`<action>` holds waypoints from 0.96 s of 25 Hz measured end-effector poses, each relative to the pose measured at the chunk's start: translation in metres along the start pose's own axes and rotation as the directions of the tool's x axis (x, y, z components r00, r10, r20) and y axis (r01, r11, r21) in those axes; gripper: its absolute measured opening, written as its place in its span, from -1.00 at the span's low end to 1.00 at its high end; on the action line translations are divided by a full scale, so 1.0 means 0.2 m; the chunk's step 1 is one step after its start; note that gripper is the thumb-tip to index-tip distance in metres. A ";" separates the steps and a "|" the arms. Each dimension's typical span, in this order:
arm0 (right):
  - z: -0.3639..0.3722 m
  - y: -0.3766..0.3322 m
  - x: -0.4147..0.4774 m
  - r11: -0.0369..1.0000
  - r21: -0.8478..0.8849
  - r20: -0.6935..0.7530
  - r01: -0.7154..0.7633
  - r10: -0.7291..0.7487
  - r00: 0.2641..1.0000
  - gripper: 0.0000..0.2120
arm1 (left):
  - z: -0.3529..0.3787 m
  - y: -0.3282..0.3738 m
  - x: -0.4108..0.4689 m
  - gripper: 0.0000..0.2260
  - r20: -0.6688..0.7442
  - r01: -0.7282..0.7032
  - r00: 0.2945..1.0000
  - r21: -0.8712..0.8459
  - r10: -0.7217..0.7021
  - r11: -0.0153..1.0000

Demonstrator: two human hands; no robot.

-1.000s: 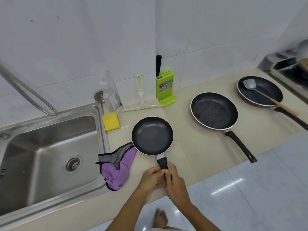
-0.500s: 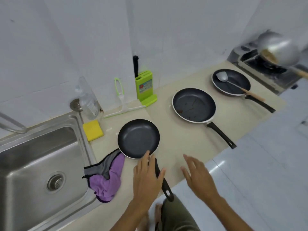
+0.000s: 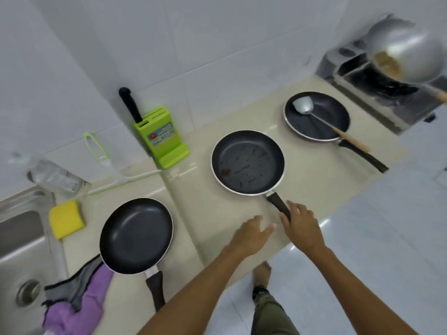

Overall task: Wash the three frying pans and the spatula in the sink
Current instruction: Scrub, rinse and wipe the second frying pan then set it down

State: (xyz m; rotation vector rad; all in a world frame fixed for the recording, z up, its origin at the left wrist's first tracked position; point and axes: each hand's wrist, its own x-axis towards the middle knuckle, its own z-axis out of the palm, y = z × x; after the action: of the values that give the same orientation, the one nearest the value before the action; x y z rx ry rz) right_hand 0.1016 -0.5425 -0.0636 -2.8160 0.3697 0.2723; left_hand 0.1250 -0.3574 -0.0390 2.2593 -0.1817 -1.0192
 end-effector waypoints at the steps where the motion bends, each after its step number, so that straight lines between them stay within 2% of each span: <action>1: 0.00 0.05 0.09 0.994 0.083 0.086 -0.067 0.060 0.995 -0.52 | 0.04 0.06 0.10 -0.30 0.068 0.131 0.990 -0.201 -0.120 0.971; 2: 0.01 0.09 0.15 0.978 0.161 0.187 -0.131 0.100 0.977 -0.51 | 0.08 0.09 0.17 -0.29 0.087 0.220 0.975 -0.356 -0.203 0.908; 4: 0.01 0.13 0.27 0.932 0.302 0.373 -0.200 0.078 0.924 -0.51 | 0.14 0.15 0.31 -0.37 0.075 0.300 0.948 -0.534 -0.309 0.791; 8: -0.01 0.15 0.37 0.776 0.566 0.543 -0.279 -0.095 0.835 -0.62 | 0.13 0.32 0.44 -0.58 0.044 0.324 0.906 -0.712 -0.420 0.623; 10: 0.02 0.14 0.37 0.745 0.606 0.538 -0.279 -0.125 0.834 -0.67 | 0.11 0.34 0.46 -0.63 0.070 0.334 0.890 -0.772 -0.450 0.541; 12: 0.02 0.11 0.35 0.789 0.569 0.475 -0.232 -0.085 0.876 -0.71 | 0.09 0.32 0.45 -0.69 0.112 0.335 0.878 -0.837 -0.465 0.432; 14: 0.02 0.07 0.30 0.839 0.516 0.380 -0.173 -0.043 0.924 -0.69 | 0.06 0.31 0.40 -0.71 0.127 0.326 0.873 -0.871 -0.472 0.368; 20: -0.15 -0.10 0.06 0.845 0.529 0.300 -0.080 -0.098 0.949 -0.68 | -0.02 0.28 0.09 -0.63 -0.011 0.183 0.926 -0.862 -0.377 0.472; 24: -0.32 -0.30 -0.22 0.824 0.567 0.230 0.023 -0.185 0.955 -0.82 | -0.12 0.22 -0.29 -0.64 -0.143 0.023 0.948 -0.863 -0.286 0.506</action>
State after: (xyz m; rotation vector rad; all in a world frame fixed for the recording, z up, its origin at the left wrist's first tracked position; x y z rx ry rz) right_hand 0.0869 -0.4968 0.0214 -2.1689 0.1863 0.4452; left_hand 0.1080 -0.3585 0.0349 1.4382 0.5663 -0.6300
